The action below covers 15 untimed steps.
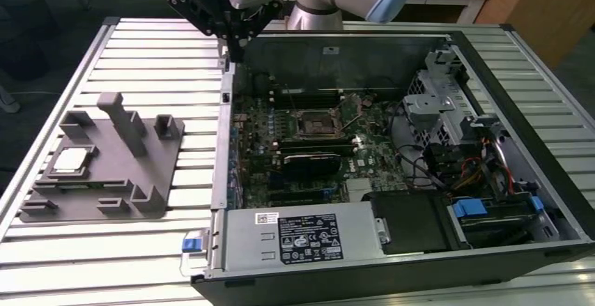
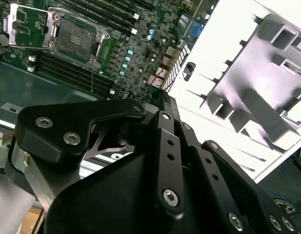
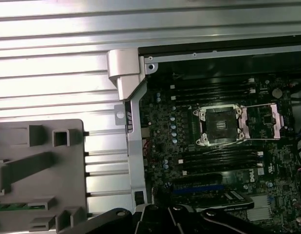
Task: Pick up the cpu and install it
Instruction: 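Reach for the cpu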
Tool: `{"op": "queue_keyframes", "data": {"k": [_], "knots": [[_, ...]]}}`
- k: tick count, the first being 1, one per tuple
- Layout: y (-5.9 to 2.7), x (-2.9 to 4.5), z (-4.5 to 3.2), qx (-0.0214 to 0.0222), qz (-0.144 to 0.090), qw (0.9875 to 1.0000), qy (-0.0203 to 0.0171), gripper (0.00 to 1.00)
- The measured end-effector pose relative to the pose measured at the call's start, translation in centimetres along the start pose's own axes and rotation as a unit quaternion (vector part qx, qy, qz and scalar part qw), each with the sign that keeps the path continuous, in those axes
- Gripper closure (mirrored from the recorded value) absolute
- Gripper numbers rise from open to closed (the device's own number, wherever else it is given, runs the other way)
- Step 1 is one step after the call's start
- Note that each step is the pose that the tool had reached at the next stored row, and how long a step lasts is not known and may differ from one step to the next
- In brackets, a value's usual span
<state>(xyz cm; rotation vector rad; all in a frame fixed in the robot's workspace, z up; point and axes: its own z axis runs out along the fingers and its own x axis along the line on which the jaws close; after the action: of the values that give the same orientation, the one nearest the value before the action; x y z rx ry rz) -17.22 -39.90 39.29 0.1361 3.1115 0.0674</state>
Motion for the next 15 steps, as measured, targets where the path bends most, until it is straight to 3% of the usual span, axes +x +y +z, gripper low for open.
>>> {"op": "queue_keyframes", "data": {"k": [15], "knots": [[-0.17,1.98,-0.05,0.0001,0.003,1.0000,-0.0002,0.89]]}}
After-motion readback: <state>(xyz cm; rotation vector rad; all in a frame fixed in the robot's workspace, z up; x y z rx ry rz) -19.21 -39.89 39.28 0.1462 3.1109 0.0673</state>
